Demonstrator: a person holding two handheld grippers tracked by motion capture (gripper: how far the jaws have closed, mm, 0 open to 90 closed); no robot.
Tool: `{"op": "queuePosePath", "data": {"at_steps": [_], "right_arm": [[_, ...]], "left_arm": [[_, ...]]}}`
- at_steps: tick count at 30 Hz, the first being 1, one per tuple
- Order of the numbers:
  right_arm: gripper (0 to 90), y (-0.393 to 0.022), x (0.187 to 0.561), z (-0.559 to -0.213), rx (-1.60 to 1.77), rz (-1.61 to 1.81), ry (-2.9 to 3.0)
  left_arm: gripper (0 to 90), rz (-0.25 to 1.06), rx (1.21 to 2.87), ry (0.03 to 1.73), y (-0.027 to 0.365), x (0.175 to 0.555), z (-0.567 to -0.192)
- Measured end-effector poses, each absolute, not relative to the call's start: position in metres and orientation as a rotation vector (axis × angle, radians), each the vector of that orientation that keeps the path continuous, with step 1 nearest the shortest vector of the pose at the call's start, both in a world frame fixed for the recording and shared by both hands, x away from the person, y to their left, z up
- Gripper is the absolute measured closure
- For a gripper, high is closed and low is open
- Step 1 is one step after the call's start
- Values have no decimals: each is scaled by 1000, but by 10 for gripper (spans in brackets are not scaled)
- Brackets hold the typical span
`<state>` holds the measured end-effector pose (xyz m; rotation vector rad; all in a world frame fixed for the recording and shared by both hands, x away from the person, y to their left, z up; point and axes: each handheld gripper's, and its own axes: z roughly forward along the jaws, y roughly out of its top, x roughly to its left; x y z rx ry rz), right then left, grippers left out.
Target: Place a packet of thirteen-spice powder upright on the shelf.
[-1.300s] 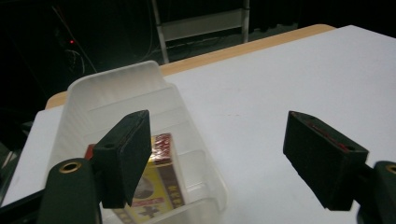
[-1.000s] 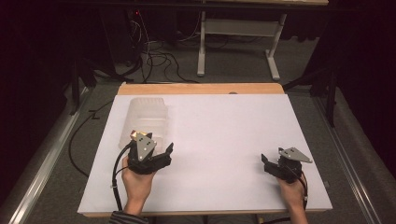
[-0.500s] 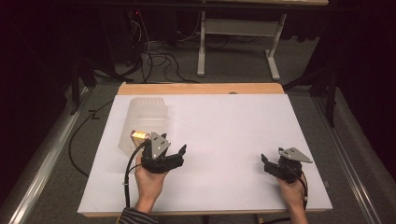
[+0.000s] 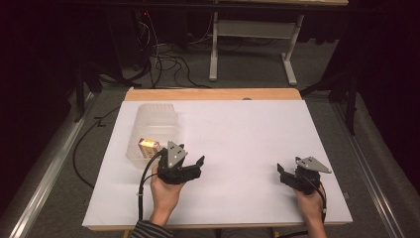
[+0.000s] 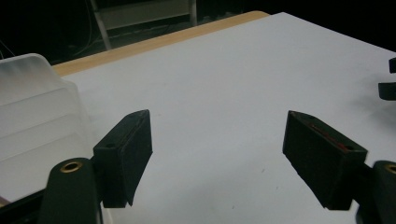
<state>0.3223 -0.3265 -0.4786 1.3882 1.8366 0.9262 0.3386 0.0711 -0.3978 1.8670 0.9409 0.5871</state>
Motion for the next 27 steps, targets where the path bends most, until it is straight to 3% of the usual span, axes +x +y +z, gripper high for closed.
{"op": "queuePosePath", "data": {"at_steps": [27], "right_arm": [[261,-326,322,-479,1386,926,1839]], "left_arm": [[251,513,1895,908,43,347,-409]]}}
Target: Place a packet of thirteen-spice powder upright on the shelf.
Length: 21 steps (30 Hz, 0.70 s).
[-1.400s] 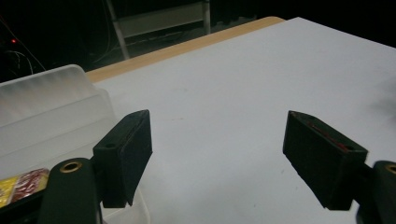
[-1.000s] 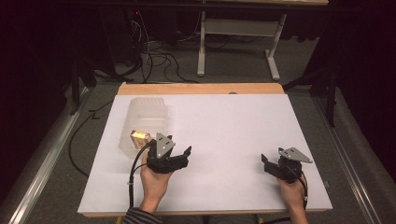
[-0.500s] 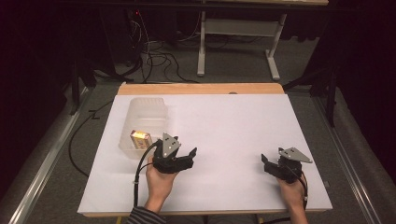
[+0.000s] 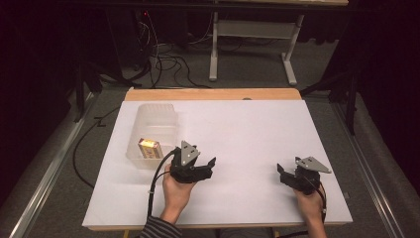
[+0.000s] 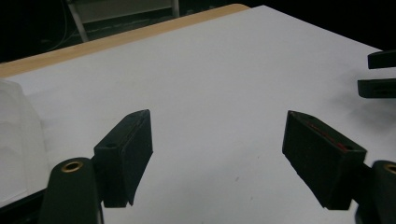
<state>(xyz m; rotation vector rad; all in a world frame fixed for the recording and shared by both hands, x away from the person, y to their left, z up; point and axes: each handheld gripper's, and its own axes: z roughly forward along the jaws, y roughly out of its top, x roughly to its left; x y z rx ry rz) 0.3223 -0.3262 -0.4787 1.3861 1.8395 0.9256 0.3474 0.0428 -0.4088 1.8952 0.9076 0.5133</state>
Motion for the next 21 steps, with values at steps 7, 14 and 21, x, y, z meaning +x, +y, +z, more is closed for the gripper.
{"op": "queuePosePath", "data": {"at_steps": [7,14,21], "right_arm": [[261,-326,322,-479,1386,927,1839],[261,-326,322,-479,1387,925,1838],[261,-326,322,-479,1379,919,1846]], "left_arm": [[252,495,1912,899,34,352,-412],[252,480,1934,904,28,356,-418],[253,471,1942,916,24,361,-425]]}}
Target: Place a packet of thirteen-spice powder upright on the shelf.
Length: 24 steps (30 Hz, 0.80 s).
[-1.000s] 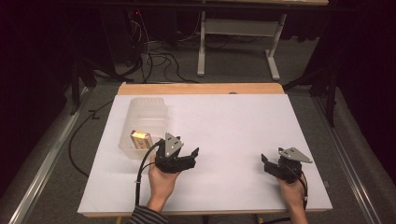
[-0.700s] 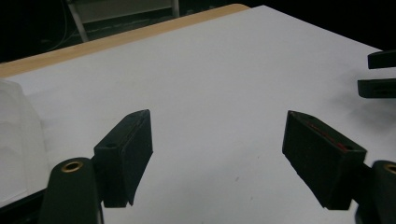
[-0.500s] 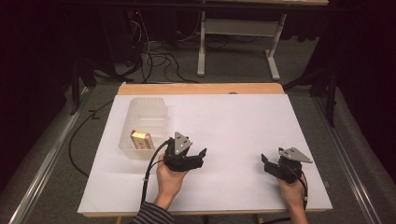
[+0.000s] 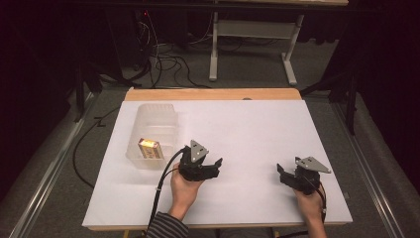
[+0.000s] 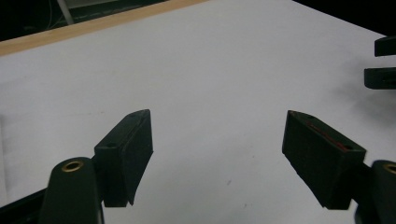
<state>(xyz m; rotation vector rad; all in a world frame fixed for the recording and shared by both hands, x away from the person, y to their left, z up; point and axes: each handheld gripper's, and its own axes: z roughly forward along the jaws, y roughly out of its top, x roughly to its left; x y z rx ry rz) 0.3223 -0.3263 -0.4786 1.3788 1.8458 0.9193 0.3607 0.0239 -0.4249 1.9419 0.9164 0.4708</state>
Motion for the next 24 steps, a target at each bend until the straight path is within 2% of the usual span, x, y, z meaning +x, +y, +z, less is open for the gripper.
{"op": "queuePosePath", "data": {"at_steps": [24], "right_arm": [[261,-326,323,-479,1379,910,1848]], "left_arm": [[256,467,1993,952,11,379,-452]]}}
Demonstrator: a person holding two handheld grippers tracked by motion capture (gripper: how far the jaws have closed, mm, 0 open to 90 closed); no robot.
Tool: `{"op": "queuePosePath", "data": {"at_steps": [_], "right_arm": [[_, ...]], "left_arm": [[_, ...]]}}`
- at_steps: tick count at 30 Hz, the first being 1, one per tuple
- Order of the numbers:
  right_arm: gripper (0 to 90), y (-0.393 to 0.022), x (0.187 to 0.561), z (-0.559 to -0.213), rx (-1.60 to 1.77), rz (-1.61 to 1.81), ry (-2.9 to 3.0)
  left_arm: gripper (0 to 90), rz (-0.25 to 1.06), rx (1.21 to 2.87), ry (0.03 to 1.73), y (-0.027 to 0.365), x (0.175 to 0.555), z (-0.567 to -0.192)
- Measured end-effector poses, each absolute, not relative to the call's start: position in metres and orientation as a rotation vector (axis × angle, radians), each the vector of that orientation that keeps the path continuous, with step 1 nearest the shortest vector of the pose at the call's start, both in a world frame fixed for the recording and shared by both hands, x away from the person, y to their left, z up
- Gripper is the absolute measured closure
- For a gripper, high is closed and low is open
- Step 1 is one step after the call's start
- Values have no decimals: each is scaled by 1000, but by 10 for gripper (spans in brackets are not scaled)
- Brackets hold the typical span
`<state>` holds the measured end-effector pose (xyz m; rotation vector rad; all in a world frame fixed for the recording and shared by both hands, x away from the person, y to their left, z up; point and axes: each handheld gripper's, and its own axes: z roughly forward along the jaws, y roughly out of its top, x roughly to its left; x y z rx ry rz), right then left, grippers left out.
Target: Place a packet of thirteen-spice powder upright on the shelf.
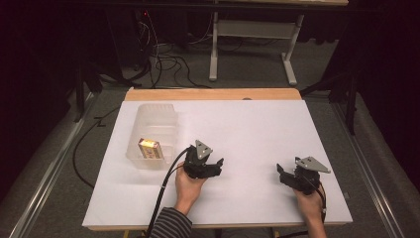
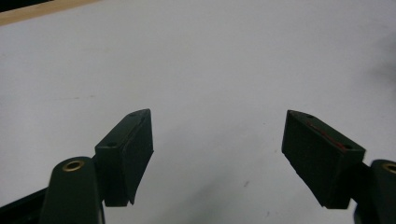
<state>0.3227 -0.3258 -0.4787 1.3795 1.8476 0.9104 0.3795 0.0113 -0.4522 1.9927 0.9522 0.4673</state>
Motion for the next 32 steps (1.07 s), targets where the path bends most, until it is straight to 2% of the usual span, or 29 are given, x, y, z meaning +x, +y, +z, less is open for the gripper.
{"op": "queuePosePath", "data": {"at_steps": [27,32], "right_arm": [[261,-325,323,-479,1385,913,1853],[261,-325,323,-479,1384,906,1853]], "left_arm": [[244,512,1934,1003,8,388,-482],[245,560,1925,976,7,382,-481]]}}
